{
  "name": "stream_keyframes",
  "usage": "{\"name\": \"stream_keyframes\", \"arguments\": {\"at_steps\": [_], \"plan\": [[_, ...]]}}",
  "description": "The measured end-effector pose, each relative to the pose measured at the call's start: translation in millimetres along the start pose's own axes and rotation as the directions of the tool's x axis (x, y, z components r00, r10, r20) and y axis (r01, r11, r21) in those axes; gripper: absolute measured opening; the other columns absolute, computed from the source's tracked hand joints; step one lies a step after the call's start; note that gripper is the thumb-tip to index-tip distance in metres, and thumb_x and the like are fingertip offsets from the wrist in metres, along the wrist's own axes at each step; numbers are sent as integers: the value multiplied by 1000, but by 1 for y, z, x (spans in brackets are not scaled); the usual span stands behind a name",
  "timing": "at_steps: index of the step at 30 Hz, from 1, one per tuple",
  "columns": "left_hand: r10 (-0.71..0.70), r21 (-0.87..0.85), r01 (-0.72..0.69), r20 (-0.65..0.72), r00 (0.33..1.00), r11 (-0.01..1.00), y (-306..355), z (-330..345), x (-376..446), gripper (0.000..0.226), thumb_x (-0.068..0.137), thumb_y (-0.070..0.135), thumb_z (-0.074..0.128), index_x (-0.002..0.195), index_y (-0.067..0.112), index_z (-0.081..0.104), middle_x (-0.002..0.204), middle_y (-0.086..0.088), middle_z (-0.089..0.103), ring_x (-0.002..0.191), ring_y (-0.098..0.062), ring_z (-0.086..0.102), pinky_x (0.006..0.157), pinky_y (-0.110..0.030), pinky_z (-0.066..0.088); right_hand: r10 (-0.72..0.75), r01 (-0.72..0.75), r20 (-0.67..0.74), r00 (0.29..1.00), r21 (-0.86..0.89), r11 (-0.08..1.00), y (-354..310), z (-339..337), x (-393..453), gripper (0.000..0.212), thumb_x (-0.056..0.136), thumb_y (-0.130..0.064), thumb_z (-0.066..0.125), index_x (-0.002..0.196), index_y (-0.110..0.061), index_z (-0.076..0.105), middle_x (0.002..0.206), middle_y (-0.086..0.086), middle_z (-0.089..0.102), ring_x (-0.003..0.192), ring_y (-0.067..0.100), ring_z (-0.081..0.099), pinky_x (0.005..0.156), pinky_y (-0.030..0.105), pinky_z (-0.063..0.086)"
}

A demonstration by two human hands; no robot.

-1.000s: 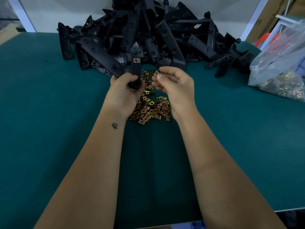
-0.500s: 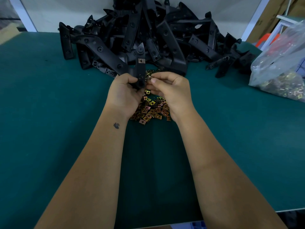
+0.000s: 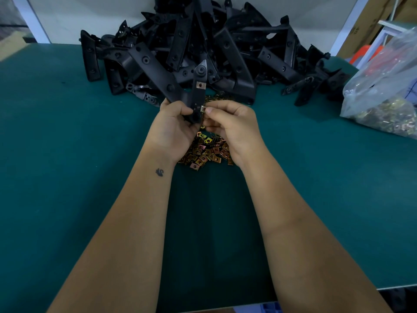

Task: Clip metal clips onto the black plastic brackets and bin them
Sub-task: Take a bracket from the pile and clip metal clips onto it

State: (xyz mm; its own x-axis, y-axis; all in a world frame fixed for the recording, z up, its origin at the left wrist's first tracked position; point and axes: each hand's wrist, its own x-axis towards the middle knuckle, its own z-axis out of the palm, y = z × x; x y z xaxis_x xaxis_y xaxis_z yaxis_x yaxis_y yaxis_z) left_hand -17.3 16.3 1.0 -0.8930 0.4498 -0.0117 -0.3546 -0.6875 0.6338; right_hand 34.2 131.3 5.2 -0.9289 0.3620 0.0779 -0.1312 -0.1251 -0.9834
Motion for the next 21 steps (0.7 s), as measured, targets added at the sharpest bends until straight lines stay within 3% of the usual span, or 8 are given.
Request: {"name": "stream_keyframes", "arguments": {"at_steps": [6, 12, 21], "plan": [[3, 65, -5, 28, 1000, 998, 0, -1, 0, 38, 90, -9, 34, 120, 12, 43, 104, -8, 62, 87, -19, 60, 75, -28, 55, 9, -8, -17, 1000, 75, 997, 1, 2, 1, 14, 87, 2, 66, 86, -11, 72, 73, 1, 68, 65, 10, 62, 66, 23, 52], [-20, 174, 7, 74, 997, 985, -3, -1, -2, 37, 93, -7, 44, 126, 10, 48, 111, -9, 63, 91, -19, 63, 83, -30, 56, 40, -28, -43, 998, 254, 967, -3, -1, 1, 26, 86, 4, 67, 106, -12, 64, 78, 3, 67, 63, 8, 60, 63, 22, 51], [-26, 250, -5, 121, 992, 968, 0, -4, -3, 37, 95, -8, 48, 124, 15, 51, 107, -3, 70, 92, -13, 69, 76, -24, 55, -6, 13, -64, 998, 124, 992, -3, -7, 2, 37, 83, 1, 72, 114, -16, 60, 66, -6, 68, 58, 6, 57, 61, 22, 49]]}}
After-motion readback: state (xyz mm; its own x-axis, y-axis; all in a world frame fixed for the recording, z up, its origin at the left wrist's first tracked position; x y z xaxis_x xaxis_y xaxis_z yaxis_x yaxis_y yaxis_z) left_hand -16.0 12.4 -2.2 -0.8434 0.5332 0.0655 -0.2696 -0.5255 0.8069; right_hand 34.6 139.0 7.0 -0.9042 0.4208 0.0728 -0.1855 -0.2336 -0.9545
